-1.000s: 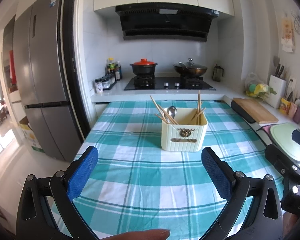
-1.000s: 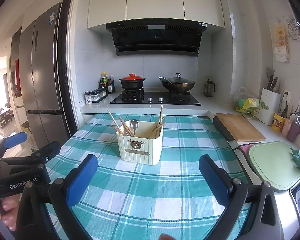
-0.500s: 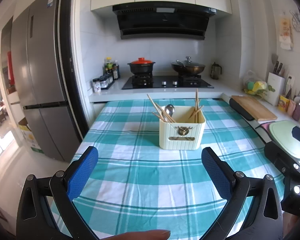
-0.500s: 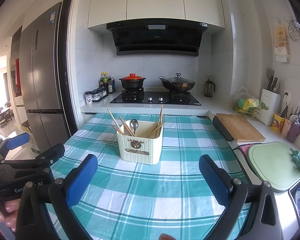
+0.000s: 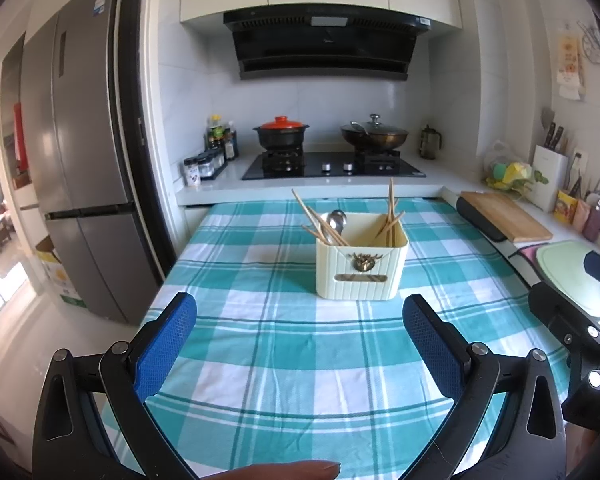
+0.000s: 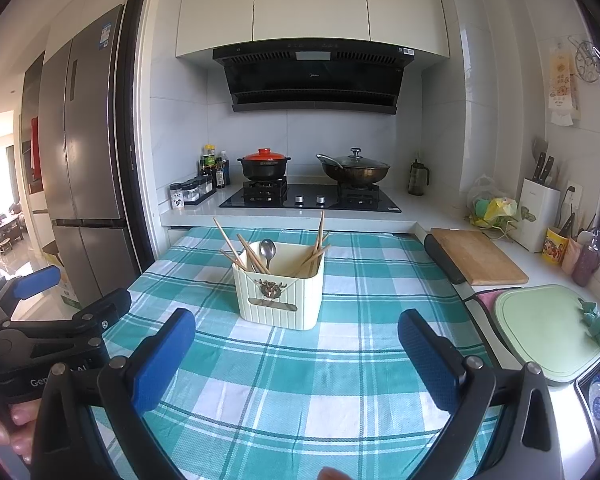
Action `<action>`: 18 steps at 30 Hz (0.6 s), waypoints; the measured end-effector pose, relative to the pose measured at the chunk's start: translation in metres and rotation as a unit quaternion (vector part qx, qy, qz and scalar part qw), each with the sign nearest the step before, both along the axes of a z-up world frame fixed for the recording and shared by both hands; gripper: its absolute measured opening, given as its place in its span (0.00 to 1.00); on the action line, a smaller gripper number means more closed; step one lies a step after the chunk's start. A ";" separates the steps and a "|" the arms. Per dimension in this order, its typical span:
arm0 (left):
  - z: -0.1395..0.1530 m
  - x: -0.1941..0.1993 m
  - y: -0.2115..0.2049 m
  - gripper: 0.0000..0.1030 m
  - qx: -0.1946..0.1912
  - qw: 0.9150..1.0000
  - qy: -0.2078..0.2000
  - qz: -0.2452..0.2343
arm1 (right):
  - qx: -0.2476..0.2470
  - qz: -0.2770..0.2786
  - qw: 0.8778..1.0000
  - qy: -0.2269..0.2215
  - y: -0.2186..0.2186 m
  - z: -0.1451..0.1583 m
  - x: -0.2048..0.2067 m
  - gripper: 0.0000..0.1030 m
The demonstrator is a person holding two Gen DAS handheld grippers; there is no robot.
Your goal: Organize utensils
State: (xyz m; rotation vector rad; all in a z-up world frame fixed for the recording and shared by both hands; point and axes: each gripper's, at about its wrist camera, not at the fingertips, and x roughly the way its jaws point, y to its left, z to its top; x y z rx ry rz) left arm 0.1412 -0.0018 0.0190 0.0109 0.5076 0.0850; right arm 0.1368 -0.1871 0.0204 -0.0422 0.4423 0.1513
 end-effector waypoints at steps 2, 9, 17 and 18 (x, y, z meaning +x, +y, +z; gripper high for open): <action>0.000 0.000 -0.001 1.00 0.000 1.000 0.000 0.000 | 0.000 0.000 1.000 0.000 0.000 0.000 0.000 1.00; 0.001 0.000 -0.001 1.00 -0.001 1.000 -0.001 -0.001 | 0.000 0.000 1.000 0.000 0.001 0.000 0.000 1.00; 0.001 0.000 -0.001 1.00 -0.001 1.000 -0.001 -0.001 | -0.001 0.000 1.000 0.000 0.000 0.001 0.000 1.00; 0.001 0.000 -0.002 1.00 -0.001 1.000 -0.001 -0.002 | -0.001 0.001 1.000 0.000 0.001 0.001 0.000 1.00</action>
